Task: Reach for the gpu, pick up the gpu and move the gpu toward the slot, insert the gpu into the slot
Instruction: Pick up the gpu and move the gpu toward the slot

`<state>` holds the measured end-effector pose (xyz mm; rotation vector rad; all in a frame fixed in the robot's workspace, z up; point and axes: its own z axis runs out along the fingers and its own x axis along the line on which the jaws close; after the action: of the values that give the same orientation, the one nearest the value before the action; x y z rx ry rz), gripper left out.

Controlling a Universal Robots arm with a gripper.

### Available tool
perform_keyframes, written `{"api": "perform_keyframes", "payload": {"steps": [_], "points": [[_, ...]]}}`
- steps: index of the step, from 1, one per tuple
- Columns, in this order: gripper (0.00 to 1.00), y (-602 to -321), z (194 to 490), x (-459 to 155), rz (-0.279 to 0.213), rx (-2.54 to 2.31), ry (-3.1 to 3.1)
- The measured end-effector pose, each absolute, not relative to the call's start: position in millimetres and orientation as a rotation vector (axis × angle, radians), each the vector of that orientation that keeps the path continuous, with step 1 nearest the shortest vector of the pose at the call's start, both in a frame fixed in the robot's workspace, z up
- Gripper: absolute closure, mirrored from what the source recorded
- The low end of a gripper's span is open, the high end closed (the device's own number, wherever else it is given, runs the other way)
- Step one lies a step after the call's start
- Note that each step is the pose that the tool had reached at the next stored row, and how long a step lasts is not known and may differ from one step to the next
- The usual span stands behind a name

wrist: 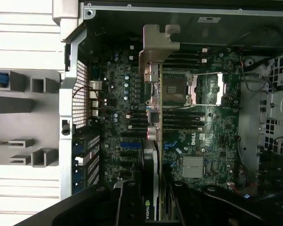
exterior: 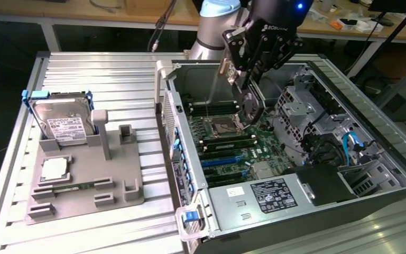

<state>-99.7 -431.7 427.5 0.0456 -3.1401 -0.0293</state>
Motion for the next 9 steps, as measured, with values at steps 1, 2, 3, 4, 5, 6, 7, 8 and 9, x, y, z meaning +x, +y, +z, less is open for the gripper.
{"api": "perform_keyframes", "payload": {"steps": [1, 2, 3, 4, 5, 6, 7, 8, 9], "points": [[0.73, -432, 427, -98, -0.029, 0.046, -3.14], [0.73, -432, 428, -96, -0.029, 0.046, -3.14], [0.73, -432, 428, -95, -0.029, 0.046, -3.14], [0.73, -432, 428, -93, -0.029, 0.046, -3.14], [0.73, -432, 428, -91, -0.029, 0.046, -3.14], [0.73, -432, 428, -90, -0.029, 0.046, -3.14], [0.73, -432, 428, -88, -0.029, 0.046, -3.14], [0.73, -432, 428, -87, -0.029, 0.046, -3.14], [0.73, -432, 428, -87, -0.03, 0.046, -3.14]]}}
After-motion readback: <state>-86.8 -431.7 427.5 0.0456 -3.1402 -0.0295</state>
